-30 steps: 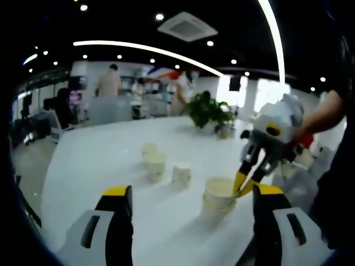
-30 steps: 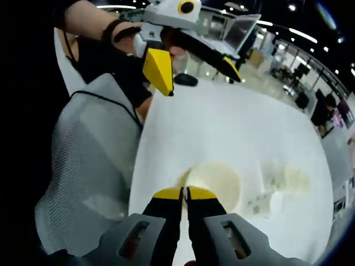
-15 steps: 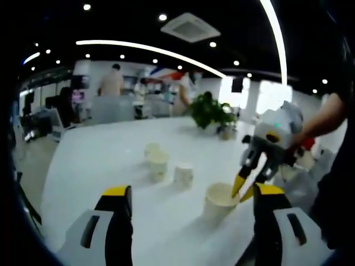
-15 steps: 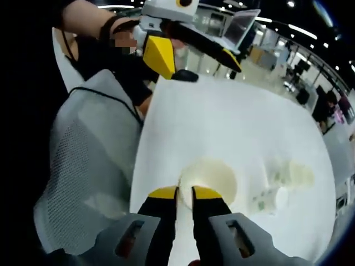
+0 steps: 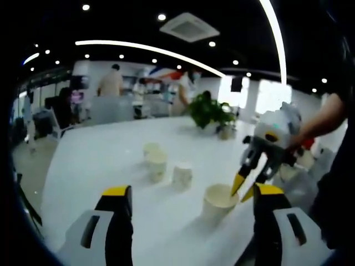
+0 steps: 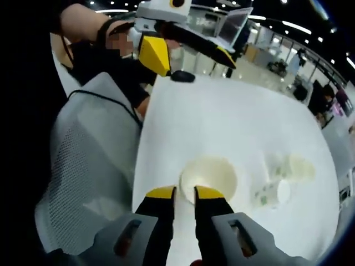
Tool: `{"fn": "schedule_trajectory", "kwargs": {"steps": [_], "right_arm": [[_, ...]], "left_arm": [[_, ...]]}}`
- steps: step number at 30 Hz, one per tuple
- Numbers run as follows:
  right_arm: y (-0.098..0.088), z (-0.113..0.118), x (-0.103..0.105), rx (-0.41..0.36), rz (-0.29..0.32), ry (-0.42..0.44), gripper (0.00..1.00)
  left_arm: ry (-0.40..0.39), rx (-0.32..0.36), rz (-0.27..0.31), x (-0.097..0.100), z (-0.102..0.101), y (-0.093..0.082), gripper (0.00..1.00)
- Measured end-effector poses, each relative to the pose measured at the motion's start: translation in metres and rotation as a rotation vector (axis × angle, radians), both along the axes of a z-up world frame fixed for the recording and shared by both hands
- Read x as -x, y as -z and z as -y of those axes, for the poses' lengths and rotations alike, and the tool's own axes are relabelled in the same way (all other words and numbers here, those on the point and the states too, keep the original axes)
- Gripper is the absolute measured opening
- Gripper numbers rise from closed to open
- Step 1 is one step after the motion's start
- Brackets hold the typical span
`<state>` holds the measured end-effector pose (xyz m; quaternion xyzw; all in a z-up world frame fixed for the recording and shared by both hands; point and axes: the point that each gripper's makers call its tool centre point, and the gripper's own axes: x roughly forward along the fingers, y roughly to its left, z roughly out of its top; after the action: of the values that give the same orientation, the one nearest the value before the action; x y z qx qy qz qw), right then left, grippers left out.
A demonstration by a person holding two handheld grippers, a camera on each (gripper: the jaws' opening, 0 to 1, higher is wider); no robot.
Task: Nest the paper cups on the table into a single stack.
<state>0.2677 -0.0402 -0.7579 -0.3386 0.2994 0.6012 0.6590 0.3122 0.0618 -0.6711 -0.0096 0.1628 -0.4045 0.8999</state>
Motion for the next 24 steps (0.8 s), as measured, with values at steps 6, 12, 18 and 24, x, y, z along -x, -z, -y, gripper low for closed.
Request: {"fn": "schedule_trajectory", "kwargs": {"steps": [6,12,18,24], "right_arm": [[-0.005,0.004,0.001,-0.047,-0.017,0.033,0.13],[-0.022,0.004,-0.002,-0.126,-0.003,0.067,0.19],[-0.032,0.008,-0.010,-0.176,0.011,0.128,0.24],[-0.037,0.014,-0.017,-0.214,0.011,0.186,0.32]], "left_arm": [[-0.002,0.000,0.000,-0.003,-0.001,-0.001,0.88],[-0.004,0.003,0.000,-0.005,0.000,-0.001,0.88],[-0.005,-0.004,-0.003,-0.005,-0.001,0.000,0.88],[-0.013,-0.001,0.000,-0.007,-0.003,-0.001,0.88]]}}
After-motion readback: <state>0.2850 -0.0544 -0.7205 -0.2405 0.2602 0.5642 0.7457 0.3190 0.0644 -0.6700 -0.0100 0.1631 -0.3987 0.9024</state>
